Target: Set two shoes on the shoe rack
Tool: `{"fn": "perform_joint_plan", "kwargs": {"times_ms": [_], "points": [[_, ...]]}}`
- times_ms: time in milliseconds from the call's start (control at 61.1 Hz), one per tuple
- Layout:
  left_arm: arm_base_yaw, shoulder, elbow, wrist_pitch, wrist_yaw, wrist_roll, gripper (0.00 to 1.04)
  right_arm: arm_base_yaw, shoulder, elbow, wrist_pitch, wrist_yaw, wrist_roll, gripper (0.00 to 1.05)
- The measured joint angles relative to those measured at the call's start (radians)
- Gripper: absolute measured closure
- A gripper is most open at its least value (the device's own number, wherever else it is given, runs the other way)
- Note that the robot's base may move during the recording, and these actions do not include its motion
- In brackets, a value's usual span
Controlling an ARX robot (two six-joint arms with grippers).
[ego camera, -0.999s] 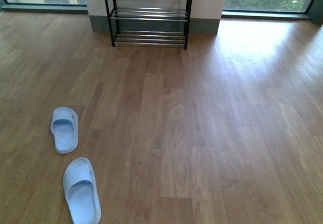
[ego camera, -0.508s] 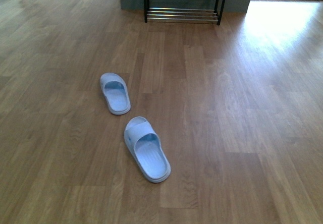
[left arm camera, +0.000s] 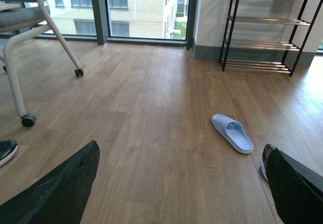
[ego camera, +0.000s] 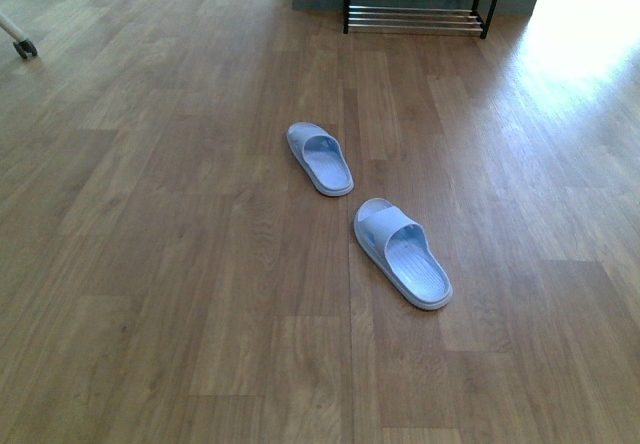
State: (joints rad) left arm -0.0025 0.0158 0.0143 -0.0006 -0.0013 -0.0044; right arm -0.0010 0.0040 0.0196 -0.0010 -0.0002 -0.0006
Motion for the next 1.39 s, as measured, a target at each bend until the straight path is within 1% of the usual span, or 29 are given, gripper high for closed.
{"fn": "perform_joint_plan", "kwargs": {"times_ms": [1392], "points": [[0.003, 0.000, 0.000, 0.000, 0.002, 0.000, 0.09, 0.001, 0.001, 0.000, 0.000, 0.001, 0.000, 0.09]]}}
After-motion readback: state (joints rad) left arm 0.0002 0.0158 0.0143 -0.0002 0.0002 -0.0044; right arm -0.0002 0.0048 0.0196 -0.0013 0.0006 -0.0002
